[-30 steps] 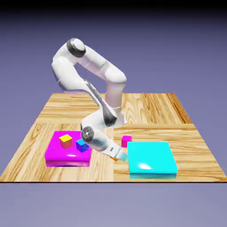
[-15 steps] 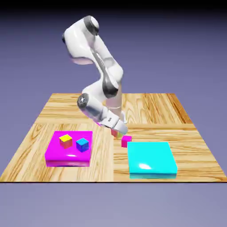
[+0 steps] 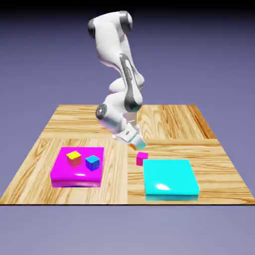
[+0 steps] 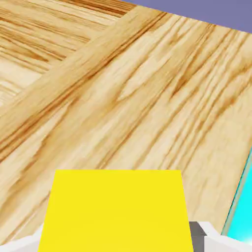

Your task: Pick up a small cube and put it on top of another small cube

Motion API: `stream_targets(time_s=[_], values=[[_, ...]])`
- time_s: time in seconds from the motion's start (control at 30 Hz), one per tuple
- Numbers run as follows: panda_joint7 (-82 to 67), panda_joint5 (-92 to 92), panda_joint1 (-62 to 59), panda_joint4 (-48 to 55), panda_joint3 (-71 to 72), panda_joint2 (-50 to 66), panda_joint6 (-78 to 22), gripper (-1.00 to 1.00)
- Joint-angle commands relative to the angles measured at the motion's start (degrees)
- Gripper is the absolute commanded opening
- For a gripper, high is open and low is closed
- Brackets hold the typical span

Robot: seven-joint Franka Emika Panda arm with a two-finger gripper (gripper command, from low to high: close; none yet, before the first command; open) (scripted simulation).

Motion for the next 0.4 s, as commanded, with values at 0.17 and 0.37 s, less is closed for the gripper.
stream_targets(time_s=[0.17, 0.37], values=[[-10.9, 15.1, 4.1, 0.4, 1.7, 11.2, -1.3, -1.0], [-16.8, 23.2, 6.3, 0.6, 2.6, 17.3, -2.0, 1.0]])
